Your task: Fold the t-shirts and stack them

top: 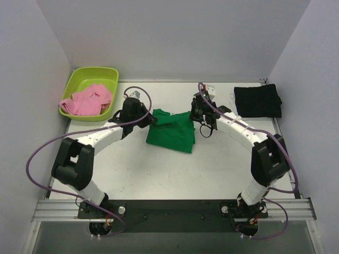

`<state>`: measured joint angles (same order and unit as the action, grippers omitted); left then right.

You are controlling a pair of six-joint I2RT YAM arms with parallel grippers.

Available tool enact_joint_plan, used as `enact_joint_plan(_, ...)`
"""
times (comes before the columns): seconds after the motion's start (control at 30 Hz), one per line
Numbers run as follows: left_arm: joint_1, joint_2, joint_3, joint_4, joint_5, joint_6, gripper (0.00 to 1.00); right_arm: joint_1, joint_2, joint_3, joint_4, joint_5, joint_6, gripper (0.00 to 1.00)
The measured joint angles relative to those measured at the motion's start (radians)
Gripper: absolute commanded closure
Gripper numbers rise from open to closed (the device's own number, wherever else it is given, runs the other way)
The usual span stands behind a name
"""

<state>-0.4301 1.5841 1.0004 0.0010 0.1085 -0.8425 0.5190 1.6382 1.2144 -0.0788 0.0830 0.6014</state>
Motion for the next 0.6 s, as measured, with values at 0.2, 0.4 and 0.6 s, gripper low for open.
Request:
enact_joint_plan(0.2, 0.035, 0.182, 0.092, 0.028, 0.036, -0.001, 1.0, -0.056, 0.151, 0.064, 0.012, -0.039, 0.004, 1.0)
enact_joint_plan(0.4, 0.074, 0.323, 0.177, 0.048, 0.072, -0.003, 0.33, -0.102, 0.261, 0.125, 0.014, -0.068, 0.008, 0.59)
enact_joint_plan(0.6, 0.128, 0.396, 0.257, 0.074, 0.086, -0.019, 0.04, -0.125, 0.321, 0.19, 0.026, -0.076, -0.002, 0.0)
